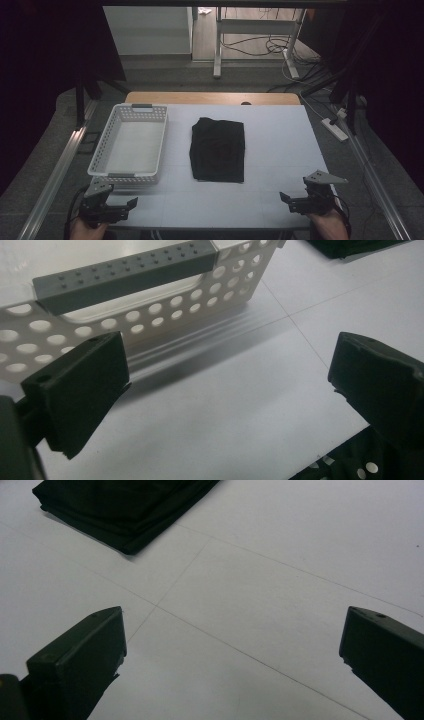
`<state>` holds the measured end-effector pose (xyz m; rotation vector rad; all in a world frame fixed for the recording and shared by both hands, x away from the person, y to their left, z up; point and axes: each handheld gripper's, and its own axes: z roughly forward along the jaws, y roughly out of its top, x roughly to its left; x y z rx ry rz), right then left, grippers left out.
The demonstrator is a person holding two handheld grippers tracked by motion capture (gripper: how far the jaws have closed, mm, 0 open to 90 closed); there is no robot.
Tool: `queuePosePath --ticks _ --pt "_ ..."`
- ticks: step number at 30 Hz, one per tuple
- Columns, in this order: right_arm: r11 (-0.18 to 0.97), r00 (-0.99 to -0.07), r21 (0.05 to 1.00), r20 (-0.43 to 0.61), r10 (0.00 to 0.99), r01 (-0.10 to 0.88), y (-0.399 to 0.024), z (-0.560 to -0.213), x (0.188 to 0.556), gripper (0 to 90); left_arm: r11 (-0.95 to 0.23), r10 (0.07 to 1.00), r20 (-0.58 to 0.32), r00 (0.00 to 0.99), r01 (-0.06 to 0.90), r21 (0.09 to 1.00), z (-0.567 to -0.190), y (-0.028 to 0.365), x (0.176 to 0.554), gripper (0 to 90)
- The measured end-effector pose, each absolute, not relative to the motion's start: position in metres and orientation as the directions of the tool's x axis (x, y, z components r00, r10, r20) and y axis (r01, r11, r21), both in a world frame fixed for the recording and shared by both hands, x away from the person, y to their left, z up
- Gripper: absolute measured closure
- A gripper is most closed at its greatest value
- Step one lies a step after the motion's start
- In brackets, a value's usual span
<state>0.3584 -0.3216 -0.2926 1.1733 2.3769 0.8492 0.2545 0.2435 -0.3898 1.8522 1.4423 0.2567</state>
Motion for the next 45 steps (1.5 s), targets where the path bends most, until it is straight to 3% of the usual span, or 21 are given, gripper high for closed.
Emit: queuePosePath --ticks 45 --pt "0.499 -0.618 0.633 -0.041 0.785 0.592 -0.3191 -0.2942 0.3606 0.0 -0.102 0.886 -0.286 0.364 0.756 0.646 -0.3893 0.241 0.2563 0.0"
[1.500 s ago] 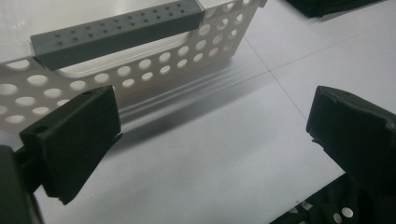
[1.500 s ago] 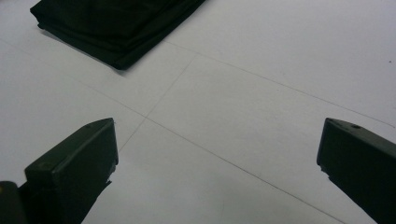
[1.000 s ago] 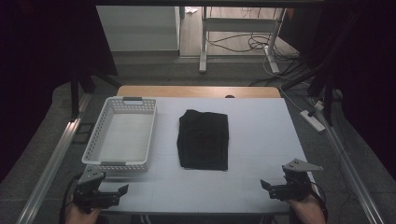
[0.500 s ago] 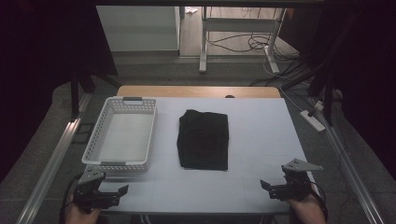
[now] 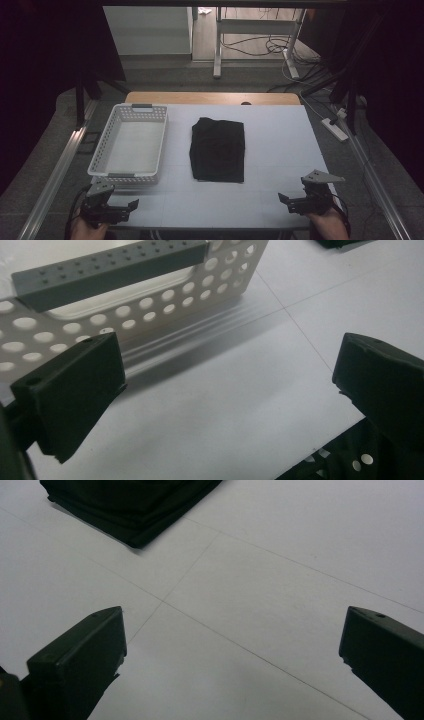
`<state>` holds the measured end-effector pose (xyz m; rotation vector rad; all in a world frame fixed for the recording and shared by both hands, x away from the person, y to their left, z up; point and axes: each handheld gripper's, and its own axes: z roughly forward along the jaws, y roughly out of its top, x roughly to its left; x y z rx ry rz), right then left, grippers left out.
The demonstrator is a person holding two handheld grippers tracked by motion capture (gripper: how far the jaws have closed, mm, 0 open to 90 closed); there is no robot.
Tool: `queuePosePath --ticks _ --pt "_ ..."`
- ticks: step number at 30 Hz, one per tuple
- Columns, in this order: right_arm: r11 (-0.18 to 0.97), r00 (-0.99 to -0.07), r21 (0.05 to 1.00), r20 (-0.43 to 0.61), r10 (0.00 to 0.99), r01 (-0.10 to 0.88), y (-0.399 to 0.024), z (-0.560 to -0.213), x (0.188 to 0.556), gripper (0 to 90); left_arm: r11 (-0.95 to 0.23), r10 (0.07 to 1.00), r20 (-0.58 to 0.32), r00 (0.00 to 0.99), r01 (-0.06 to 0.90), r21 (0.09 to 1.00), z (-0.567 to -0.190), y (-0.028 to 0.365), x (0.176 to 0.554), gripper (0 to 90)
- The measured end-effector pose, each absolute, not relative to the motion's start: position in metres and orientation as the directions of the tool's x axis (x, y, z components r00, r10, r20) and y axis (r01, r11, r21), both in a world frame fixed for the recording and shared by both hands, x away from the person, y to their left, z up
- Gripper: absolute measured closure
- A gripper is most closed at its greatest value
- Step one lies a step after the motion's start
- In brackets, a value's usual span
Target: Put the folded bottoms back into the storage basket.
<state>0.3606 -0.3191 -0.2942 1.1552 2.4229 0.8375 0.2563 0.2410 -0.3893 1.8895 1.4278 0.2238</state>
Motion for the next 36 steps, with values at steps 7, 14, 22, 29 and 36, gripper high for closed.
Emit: queuePosePath --ticks 7,14,22,29,36 --pt "0.501 -0.62 0.63 -0.04 0.783 0.592 -0.319 -0.294 0.361 0.0 -0.107 0.871 -0.305 0.384 0.756 0.646 -0.389 0.239 0.258 0.0" --pt "0.504 -0.624 0.628 -0.039 0.781 0.592 -0.318 -0.295 0.361 0.0 -0.109 0.867 -0.307 0.392 0.751 0.651 -0.389 0.238 0.259 0.0" --pt "0.51 -0.628 0.626 -0.042 0.777 0.589 -0.318 -0.295 0.361 0.0 -0.124 0.857 -0.304 0.417 0.738 0.663 -0.388 0.232 0.262 0.0" --pt "0.513 -0.63 0.624 -0.042 0.776 0.59 -0.318 -0.295 0.361 0.0 -0.146 0.837 -0.308 0.452 0.726 0.672 -0.387 0.223 0.266 0.0" --pt "0.515 -0.633 0.623 -0.041 0.773 0.589 -0.318 -0.295 0.361 0.0 -0.15 0.823 -0.319 0.471 0.721 0.676 -0.387 0.217 0.27 0.0"
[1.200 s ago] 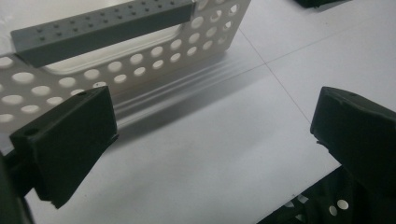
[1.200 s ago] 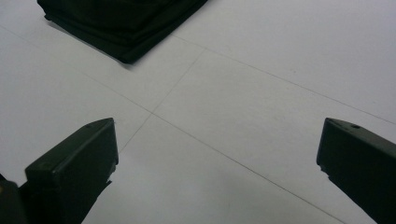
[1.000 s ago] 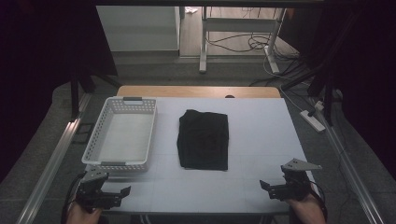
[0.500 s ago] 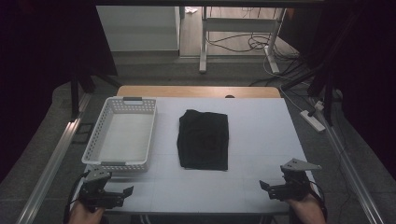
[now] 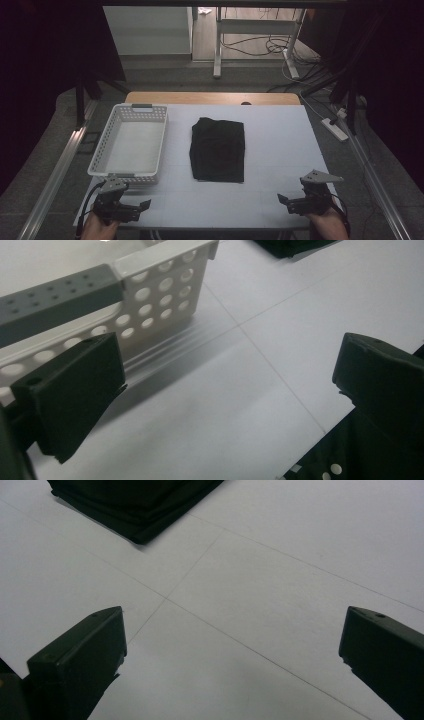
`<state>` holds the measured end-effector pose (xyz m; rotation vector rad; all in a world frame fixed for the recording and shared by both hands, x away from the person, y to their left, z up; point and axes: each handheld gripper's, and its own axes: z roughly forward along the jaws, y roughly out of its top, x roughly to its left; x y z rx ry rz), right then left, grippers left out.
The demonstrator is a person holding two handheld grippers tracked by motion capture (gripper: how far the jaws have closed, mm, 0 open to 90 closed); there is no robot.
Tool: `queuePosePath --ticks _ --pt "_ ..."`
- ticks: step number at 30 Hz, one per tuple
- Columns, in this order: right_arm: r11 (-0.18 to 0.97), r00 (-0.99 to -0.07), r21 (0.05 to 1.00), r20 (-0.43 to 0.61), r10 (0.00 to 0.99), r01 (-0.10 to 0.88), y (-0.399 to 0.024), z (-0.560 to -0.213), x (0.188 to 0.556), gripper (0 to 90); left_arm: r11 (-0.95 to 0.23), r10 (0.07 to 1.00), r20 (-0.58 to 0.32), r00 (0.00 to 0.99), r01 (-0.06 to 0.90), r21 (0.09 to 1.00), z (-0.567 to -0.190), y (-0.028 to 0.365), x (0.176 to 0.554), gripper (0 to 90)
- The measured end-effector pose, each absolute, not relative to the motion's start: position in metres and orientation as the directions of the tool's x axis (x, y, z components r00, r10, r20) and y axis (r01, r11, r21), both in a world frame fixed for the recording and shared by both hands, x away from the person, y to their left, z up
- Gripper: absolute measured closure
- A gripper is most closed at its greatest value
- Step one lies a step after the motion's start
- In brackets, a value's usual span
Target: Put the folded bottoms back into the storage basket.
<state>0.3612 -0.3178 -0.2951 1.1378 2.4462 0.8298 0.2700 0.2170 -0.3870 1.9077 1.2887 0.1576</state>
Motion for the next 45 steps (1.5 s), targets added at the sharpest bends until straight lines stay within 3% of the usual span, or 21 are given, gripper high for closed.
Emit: queuePosePath --ticks 27,45 --pt "0.524 -0.64 0.618 -0.045 0.767 0.586 -0.317 -0.295 0.361 0.0 -0.214 0.709 -0.376 0.597 0.69 0.692 -0.391 0.18 0.293 0.2" --pt "0.526 -0.64 0.616 -0.046 0.767 0.586 -0.317 -0.296 0.361 0.0 -0.279 0.652 -0.351 0.672 0.643 0.713 -0.391 0.15 0.307 0.4"
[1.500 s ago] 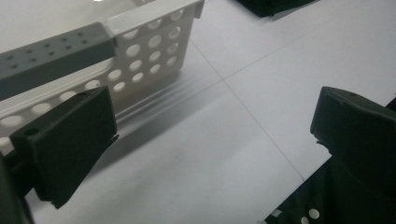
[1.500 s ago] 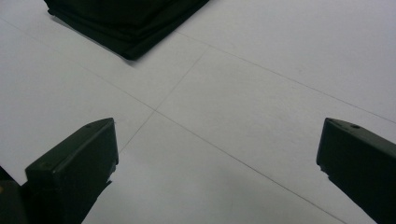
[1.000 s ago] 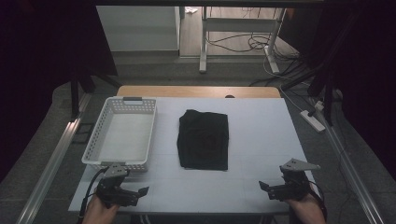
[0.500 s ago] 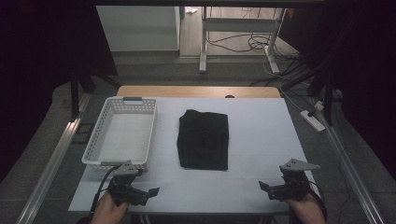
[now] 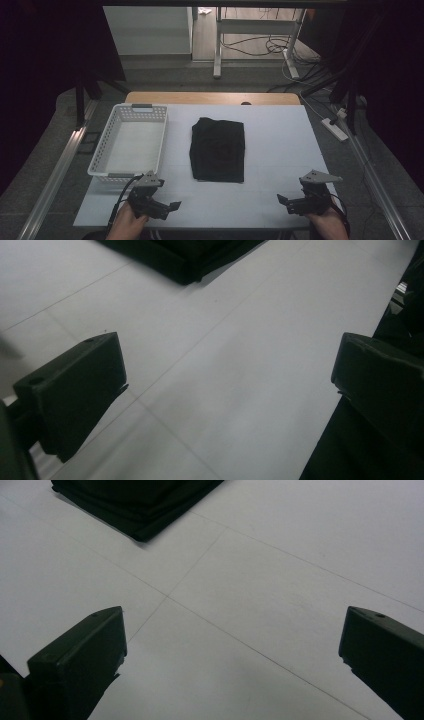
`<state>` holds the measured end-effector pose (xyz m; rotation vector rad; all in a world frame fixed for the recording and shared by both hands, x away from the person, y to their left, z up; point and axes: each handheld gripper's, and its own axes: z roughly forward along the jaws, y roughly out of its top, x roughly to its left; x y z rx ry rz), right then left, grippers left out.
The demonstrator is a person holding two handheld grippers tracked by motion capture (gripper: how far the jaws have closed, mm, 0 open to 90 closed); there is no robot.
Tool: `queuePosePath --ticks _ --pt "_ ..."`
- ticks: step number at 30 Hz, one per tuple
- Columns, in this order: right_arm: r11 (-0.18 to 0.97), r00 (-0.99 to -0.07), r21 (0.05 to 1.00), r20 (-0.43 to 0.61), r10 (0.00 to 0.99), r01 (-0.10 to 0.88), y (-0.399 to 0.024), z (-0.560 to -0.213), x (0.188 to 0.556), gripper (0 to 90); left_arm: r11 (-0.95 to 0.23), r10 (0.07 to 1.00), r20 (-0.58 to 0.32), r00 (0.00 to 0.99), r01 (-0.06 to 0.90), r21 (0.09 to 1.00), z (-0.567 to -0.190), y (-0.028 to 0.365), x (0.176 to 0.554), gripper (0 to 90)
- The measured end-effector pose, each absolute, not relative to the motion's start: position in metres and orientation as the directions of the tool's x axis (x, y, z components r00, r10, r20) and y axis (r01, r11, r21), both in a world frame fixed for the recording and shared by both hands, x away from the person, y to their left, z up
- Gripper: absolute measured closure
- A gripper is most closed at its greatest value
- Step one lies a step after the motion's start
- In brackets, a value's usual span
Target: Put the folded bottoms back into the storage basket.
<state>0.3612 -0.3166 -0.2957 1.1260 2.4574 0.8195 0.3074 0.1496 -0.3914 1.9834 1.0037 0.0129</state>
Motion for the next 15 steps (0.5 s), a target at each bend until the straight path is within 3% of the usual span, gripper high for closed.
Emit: queuePosePath --ticks 15 --pt "0.528 -0.642 0.616 -0.047 0.765 0.584 -0.317 -0.296 0.361 0.0 -0.308 0.613 -0.35 0.708 0.622 0.719 -0.389 0.126 0.321 0.2"
